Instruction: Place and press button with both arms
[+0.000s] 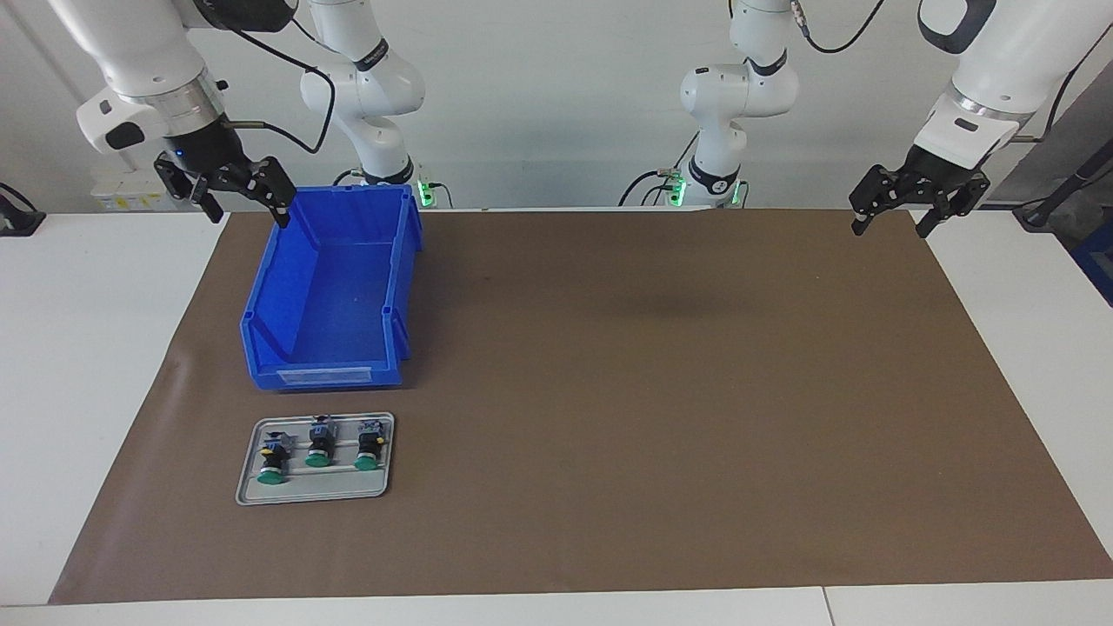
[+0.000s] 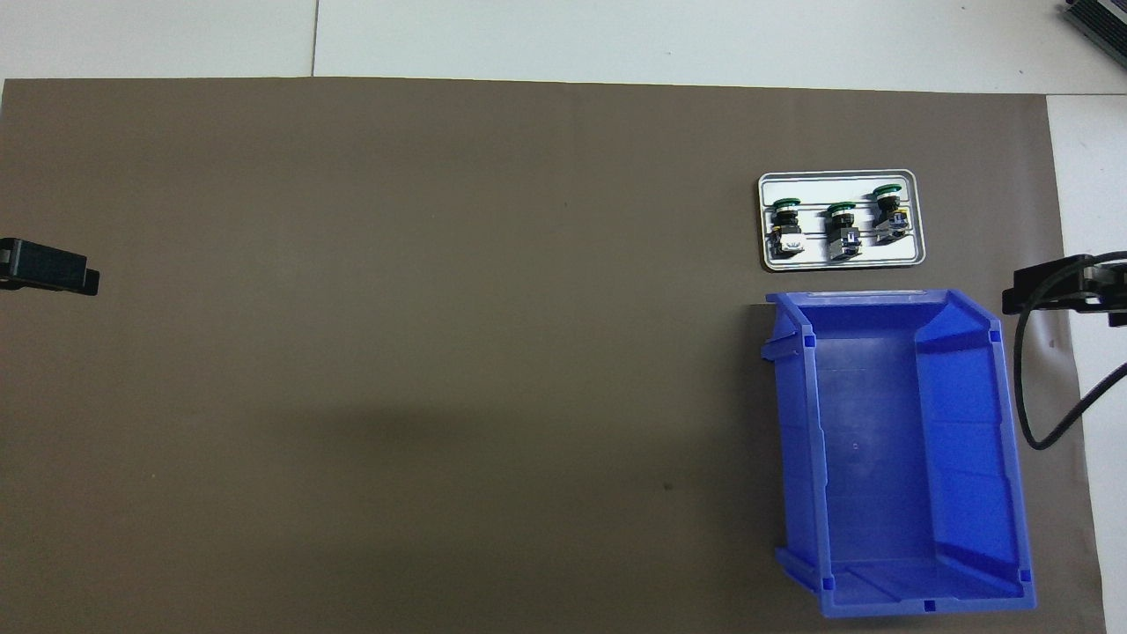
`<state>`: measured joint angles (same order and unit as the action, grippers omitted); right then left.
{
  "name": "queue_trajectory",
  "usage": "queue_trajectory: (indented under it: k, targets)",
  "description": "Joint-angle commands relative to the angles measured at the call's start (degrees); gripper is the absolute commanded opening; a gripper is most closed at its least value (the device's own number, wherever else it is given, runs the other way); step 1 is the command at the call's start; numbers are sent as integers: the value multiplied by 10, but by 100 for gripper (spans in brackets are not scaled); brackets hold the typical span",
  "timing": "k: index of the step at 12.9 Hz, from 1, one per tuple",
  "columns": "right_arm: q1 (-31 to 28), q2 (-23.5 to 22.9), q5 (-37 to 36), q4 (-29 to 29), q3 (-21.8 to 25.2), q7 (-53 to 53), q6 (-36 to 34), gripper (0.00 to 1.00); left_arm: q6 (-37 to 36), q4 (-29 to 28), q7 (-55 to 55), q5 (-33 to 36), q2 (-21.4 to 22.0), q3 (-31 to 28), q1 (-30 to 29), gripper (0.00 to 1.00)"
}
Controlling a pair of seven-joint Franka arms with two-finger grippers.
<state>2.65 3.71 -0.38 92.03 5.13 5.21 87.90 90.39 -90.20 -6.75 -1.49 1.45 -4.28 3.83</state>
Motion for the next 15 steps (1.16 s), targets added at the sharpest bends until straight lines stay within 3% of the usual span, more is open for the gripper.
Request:
queue_trajectory:
  k: [1, 8, 10, 15]
  targets:
    - [-4, 0, -2, -3, 0, -12, -5, 100, 8, -21, -3, 10, 18, 2, -2, 100]
    - [-5, 1, -4, 2, -1, -8, -1, 100, 8, -21, -3, 10, 18, 2, -2, 100]
    - [-2, 6, -5, 19, -1, -14, 31, 100, 8, -21, -3, 10, 18, 2, -2, 100]
    - [-5, -69, -2, 11, -2, -14, 101, 100, 8, -21, -3, 10, 18, 2, -2, 100]
